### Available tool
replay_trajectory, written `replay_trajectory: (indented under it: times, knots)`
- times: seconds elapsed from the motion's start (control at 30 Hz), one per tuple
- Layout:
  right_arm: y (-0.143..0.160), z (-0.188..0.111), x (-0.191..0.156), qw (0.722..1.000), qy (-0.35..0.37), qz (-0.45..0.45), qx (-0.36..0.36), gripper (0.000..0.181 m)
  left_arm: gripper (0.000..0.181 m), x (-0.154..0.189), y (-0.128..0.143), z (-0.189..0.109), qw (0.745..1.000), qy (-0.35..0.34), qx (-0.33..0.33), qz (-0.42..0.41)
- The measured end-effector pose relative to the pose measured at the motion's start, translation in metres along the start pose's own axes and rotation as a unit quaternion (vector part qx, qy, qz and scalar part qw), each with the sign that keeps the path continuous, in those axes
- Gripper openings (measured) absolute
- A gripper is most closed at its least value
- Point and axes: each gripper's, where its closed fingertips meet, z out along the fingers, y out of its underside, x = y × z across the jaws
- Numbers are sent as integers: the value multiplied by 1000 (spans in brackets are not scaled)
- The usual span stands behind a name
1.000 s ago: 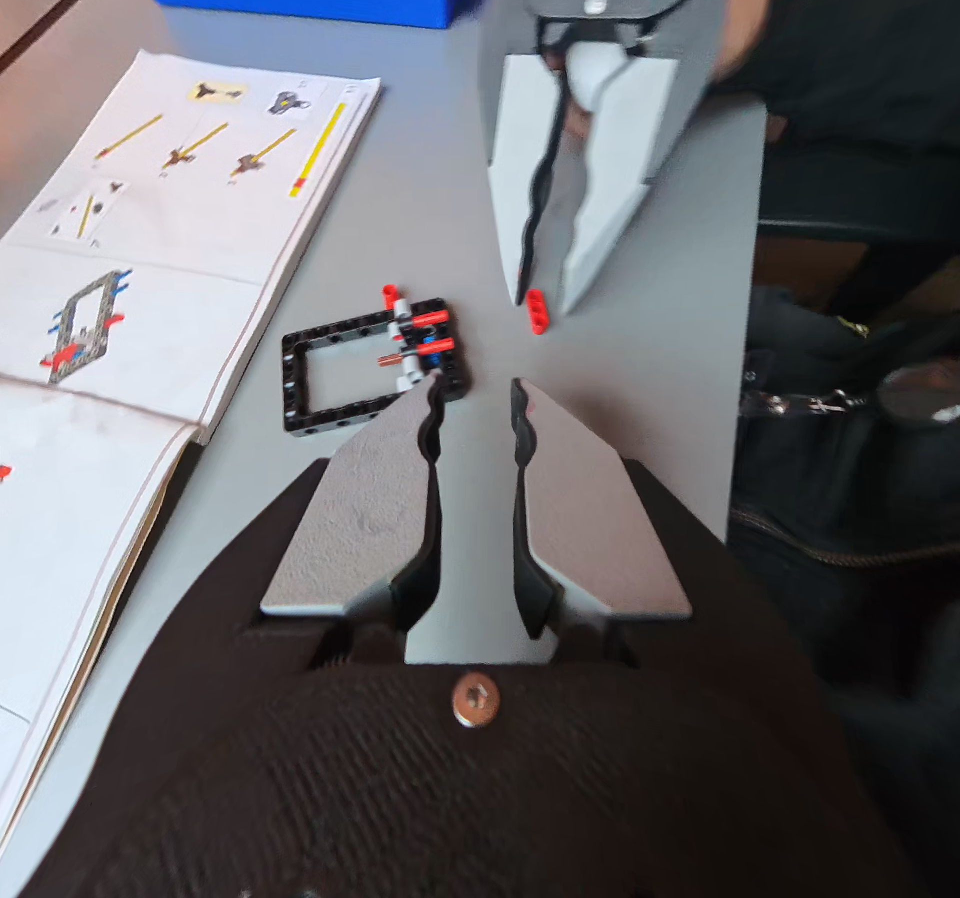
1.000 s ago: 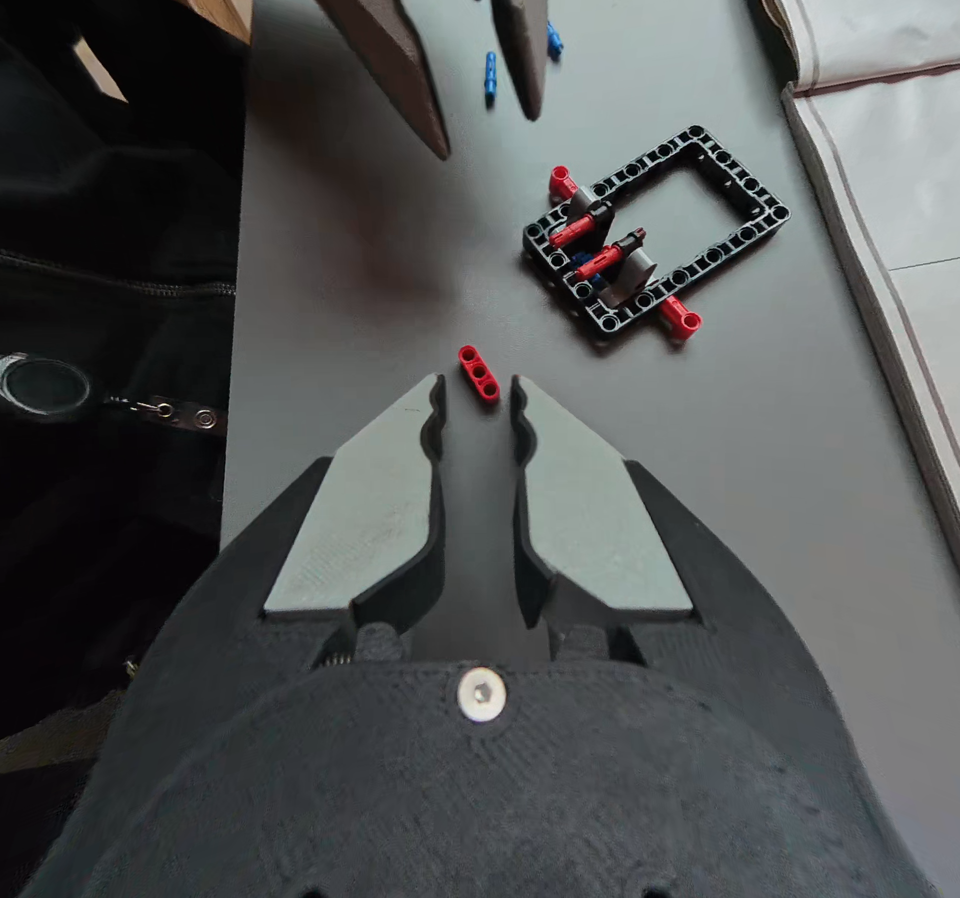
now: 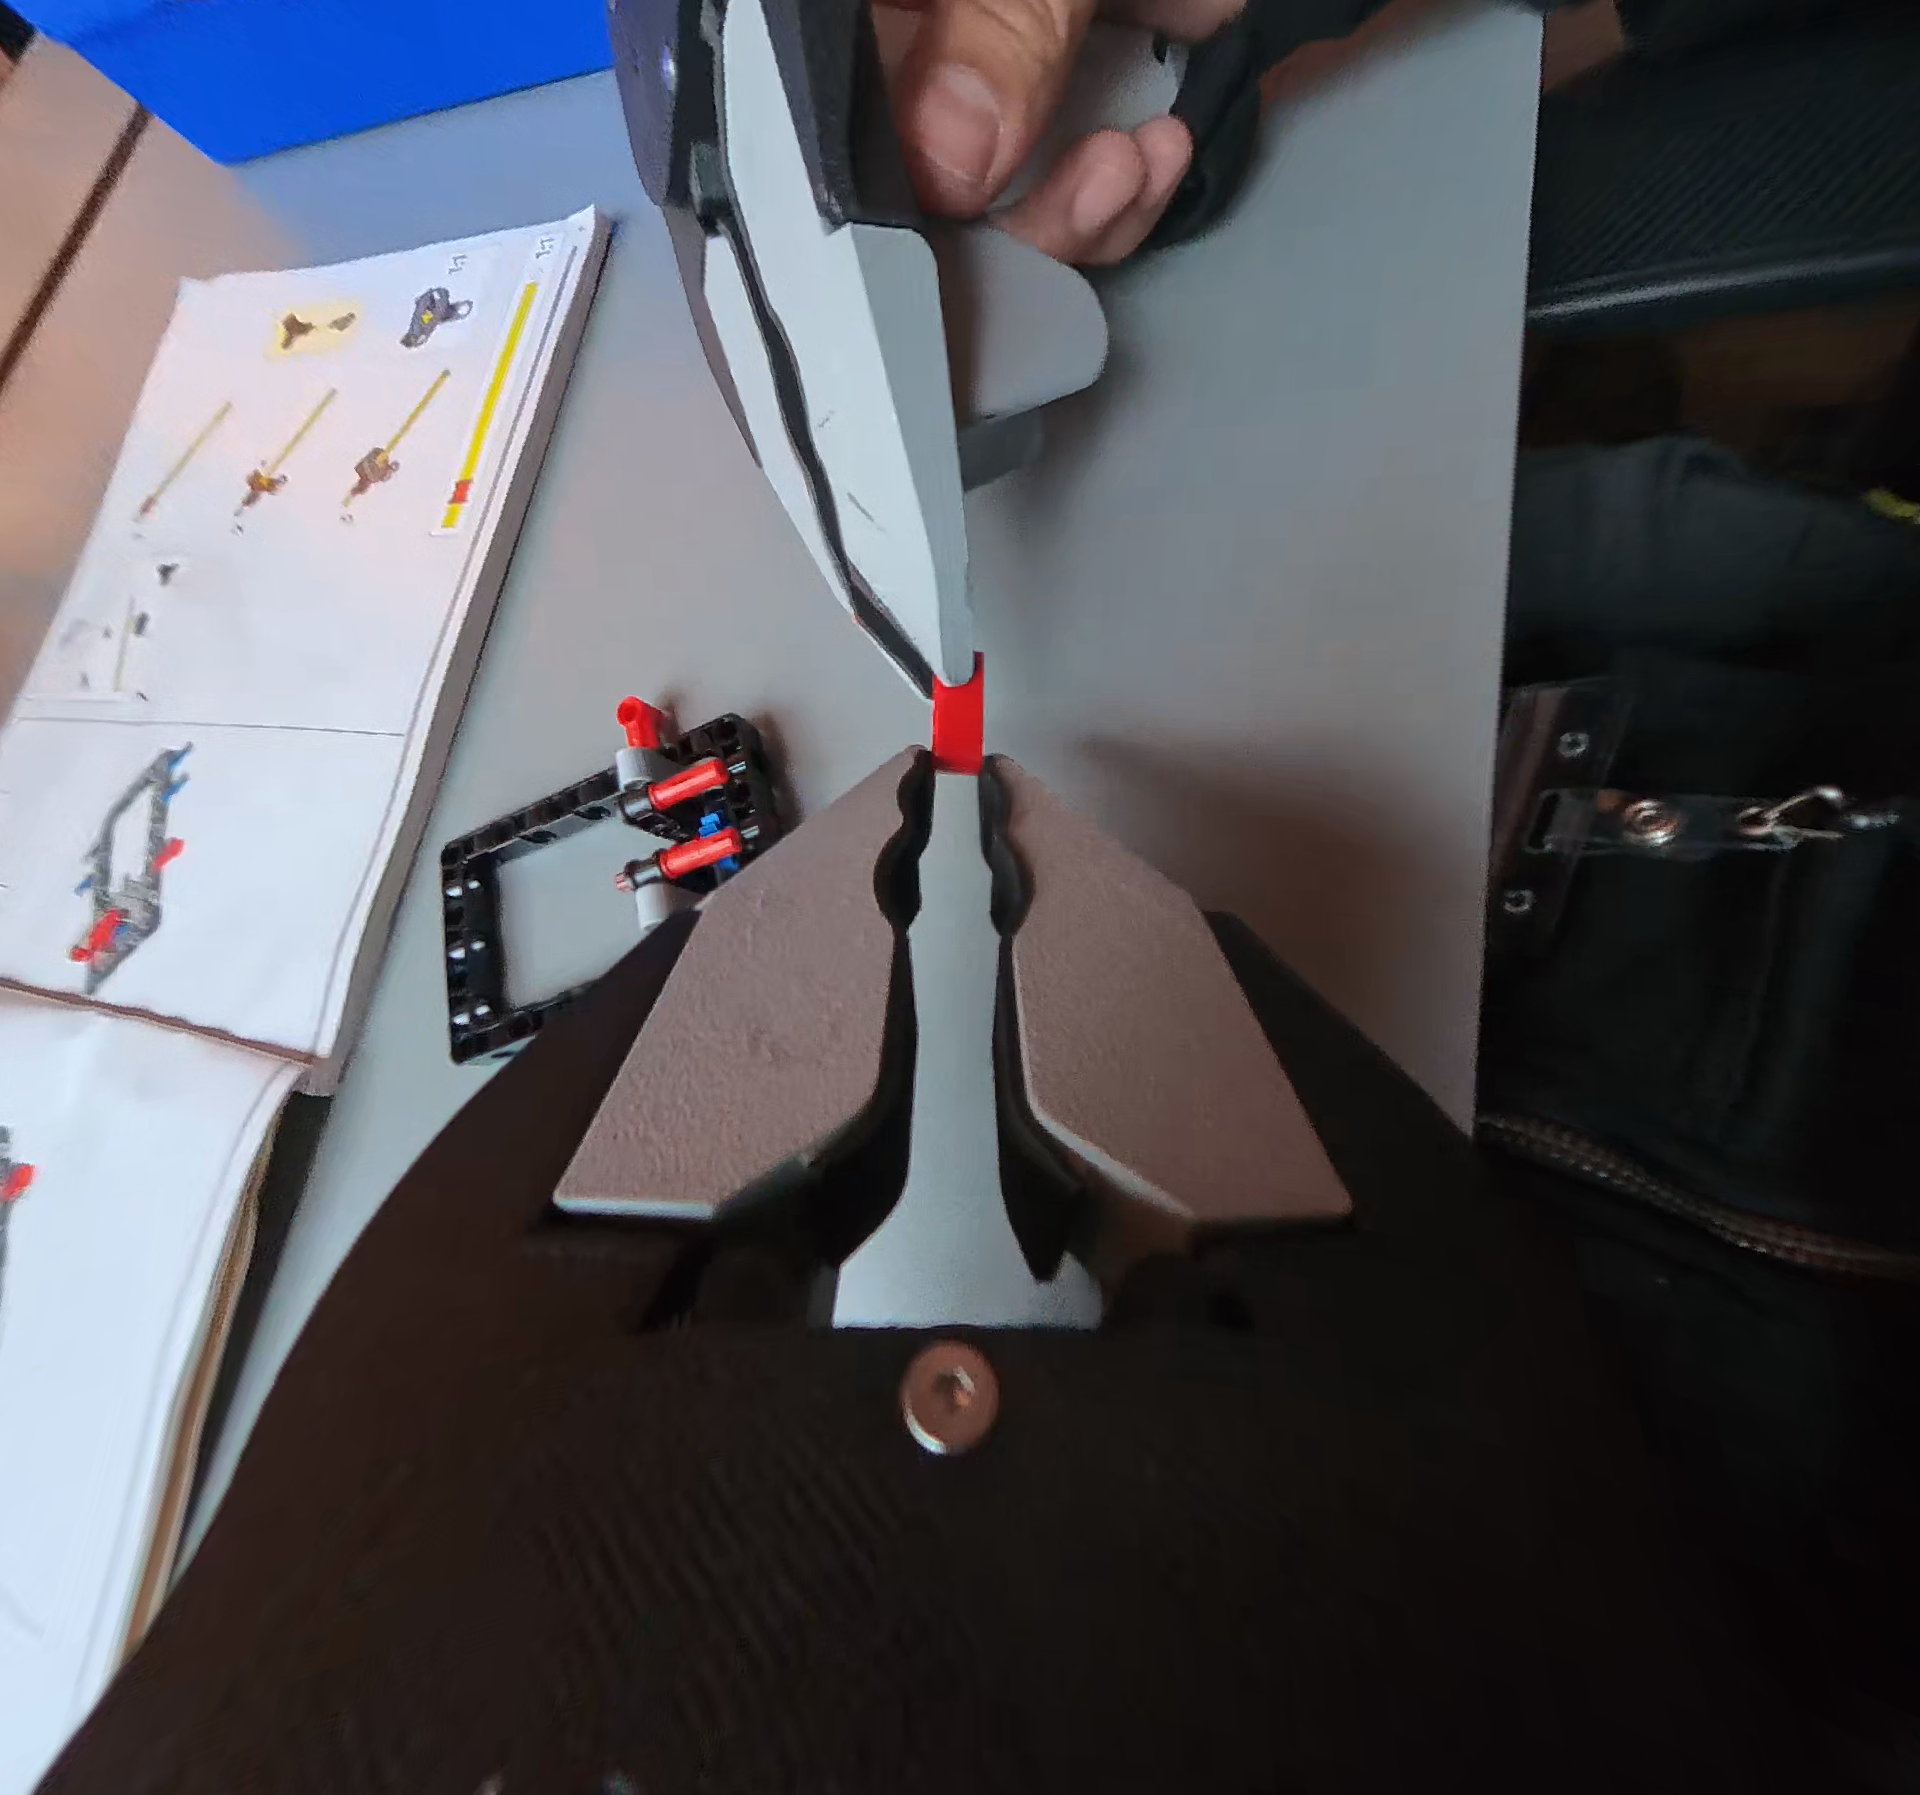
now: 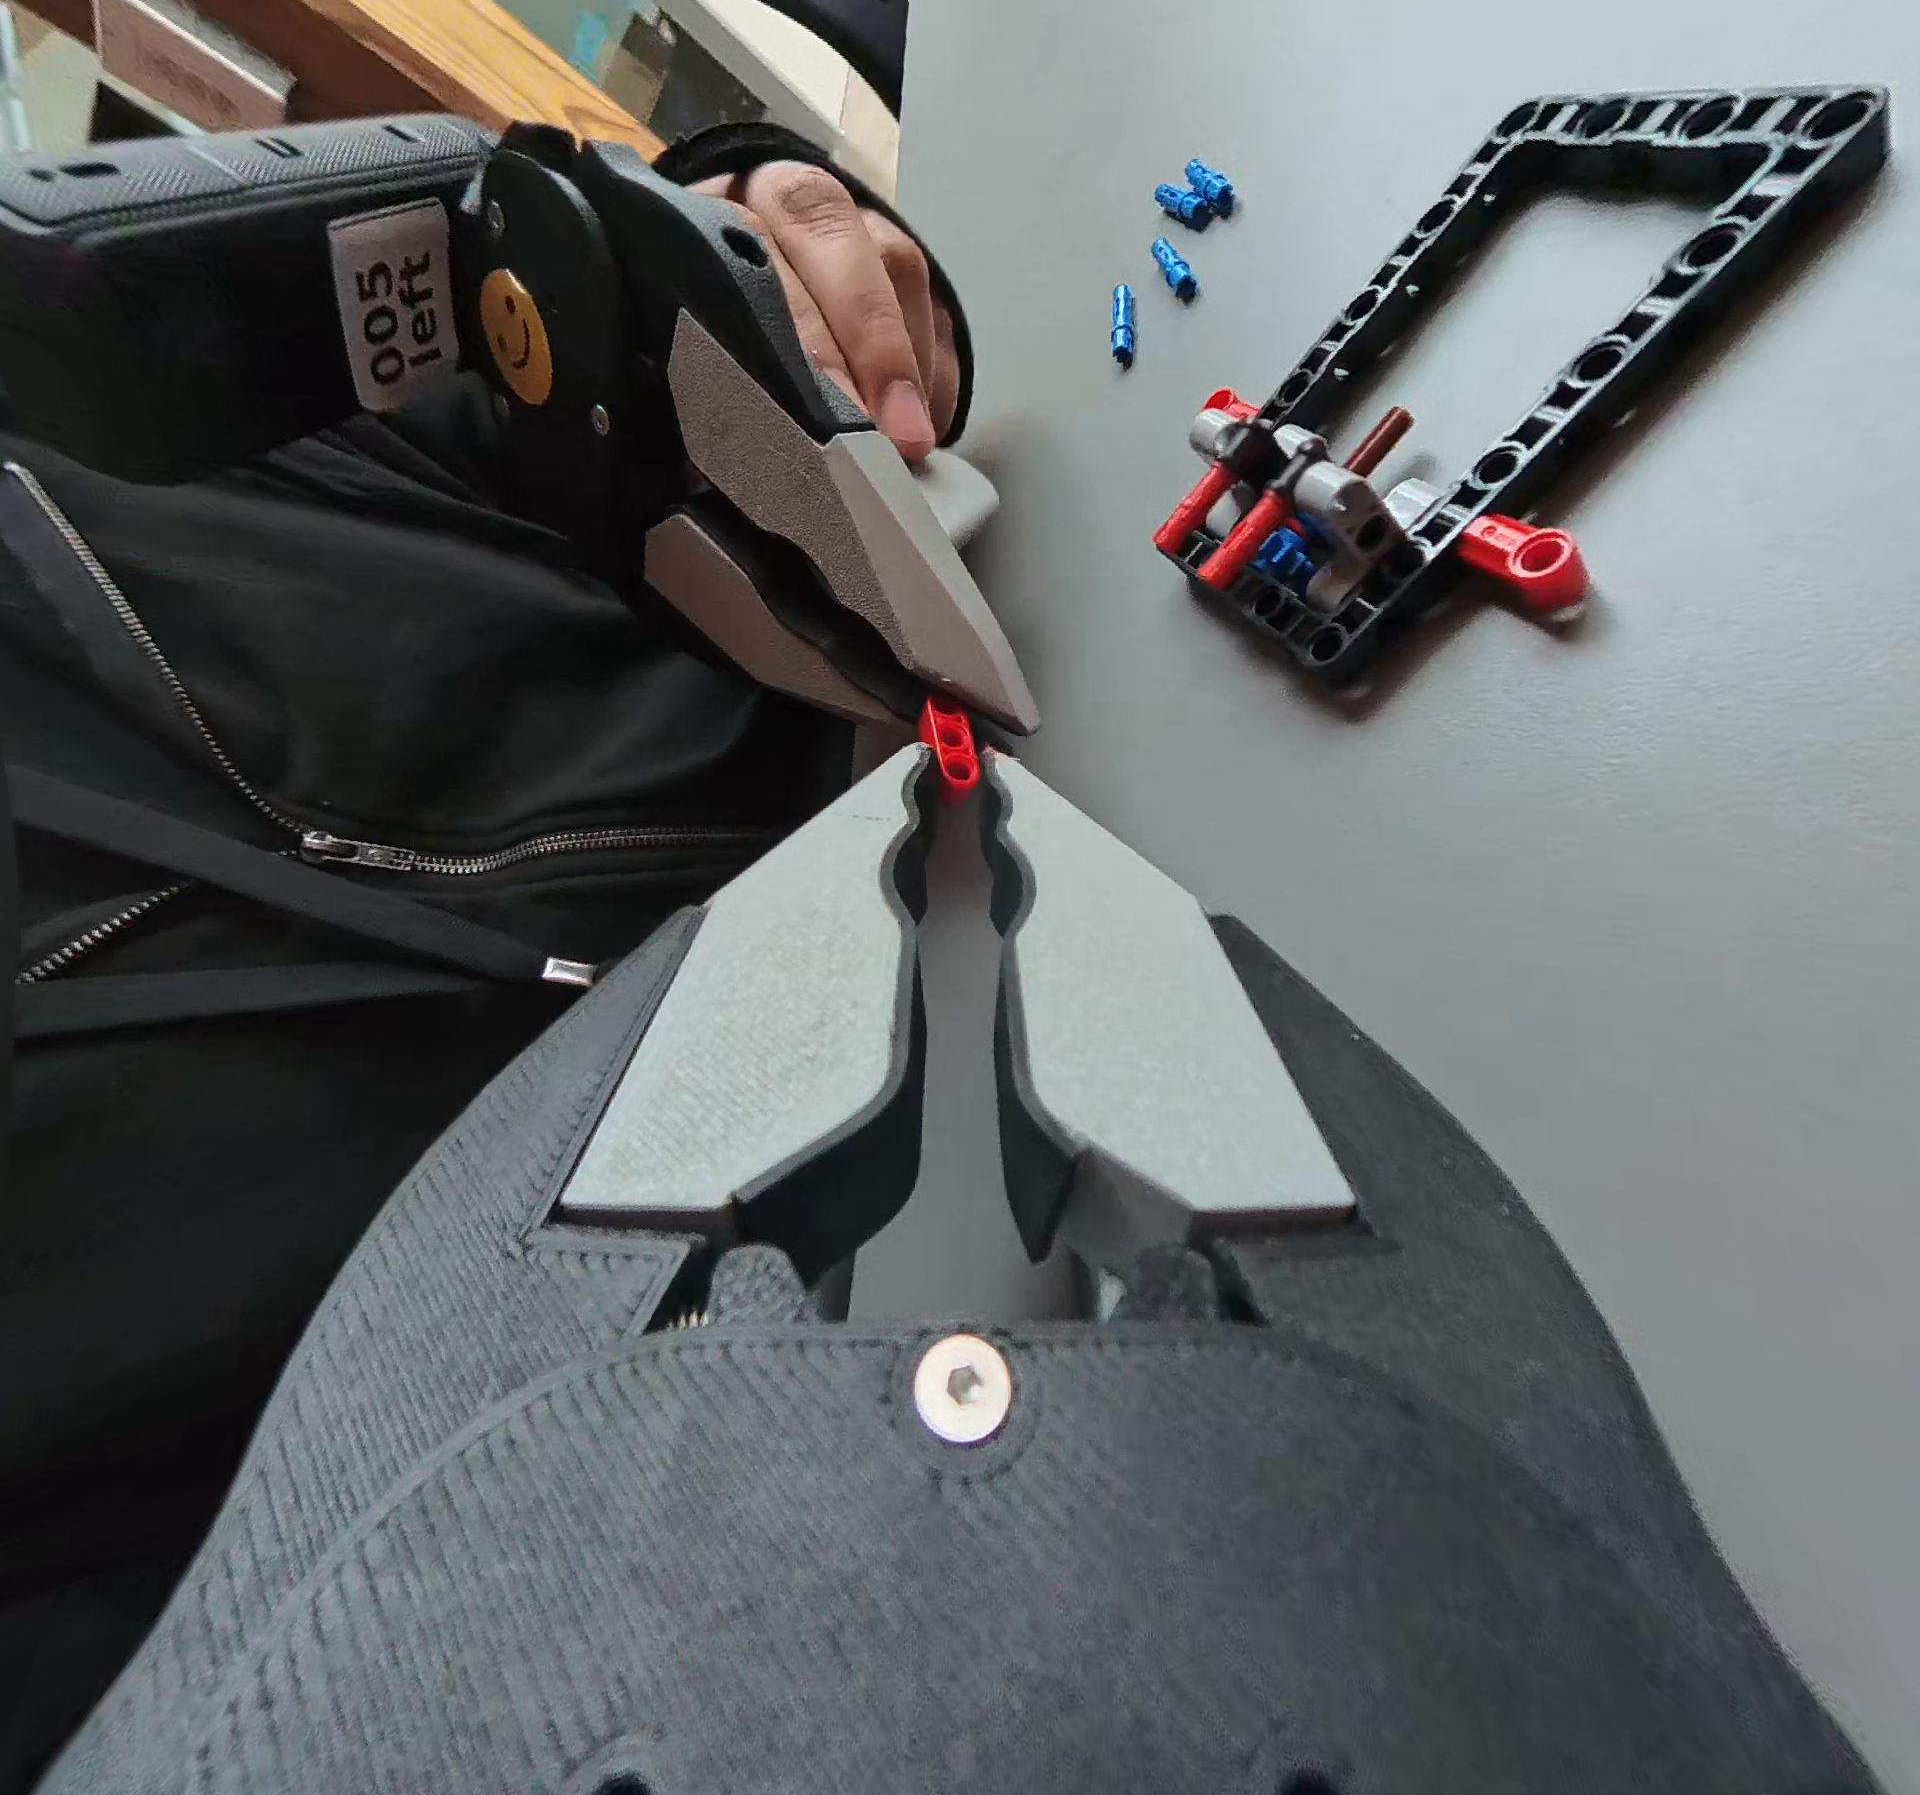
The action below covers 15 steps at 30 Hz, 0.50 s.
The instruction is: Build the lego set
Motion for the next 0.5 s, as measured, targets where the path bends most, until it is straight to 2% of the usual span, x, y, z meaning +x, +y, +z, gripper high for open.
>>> replay_trajectory:
  times: [0.1, 0.2, 0.3, 0.37, 0.4, 0.5]
  knots:
    - [-1, 1, 2, 1000, -8, 18, 1, 4, 7, -2, -5, -3, 1000, -4, 24, 1]
    - [-3, 0, 2, 1000, -12, 20, 7, 4, 6, -3, -3, -3, 1000, -12, 18, 14]
    - [-9, -2, 6, 999, 19, -9, 26, 7, 6, -5, -1, -2, 1000, 3, 15, -27]
    - [-14, -7, 2, 995, 52, -70, 44, 24, 6, -6, 0, -3, 996, 31, 24, -83]
    - [-15, -8, -4, 989, 68, -120, 46, 25, 6, -6, 1, -4, 993, 48, 28, -107]
    - [-8, -3, -12, 950, 156, -270, -3, 32, 6, -6, 5, -5, 983, 84, 27, -160]
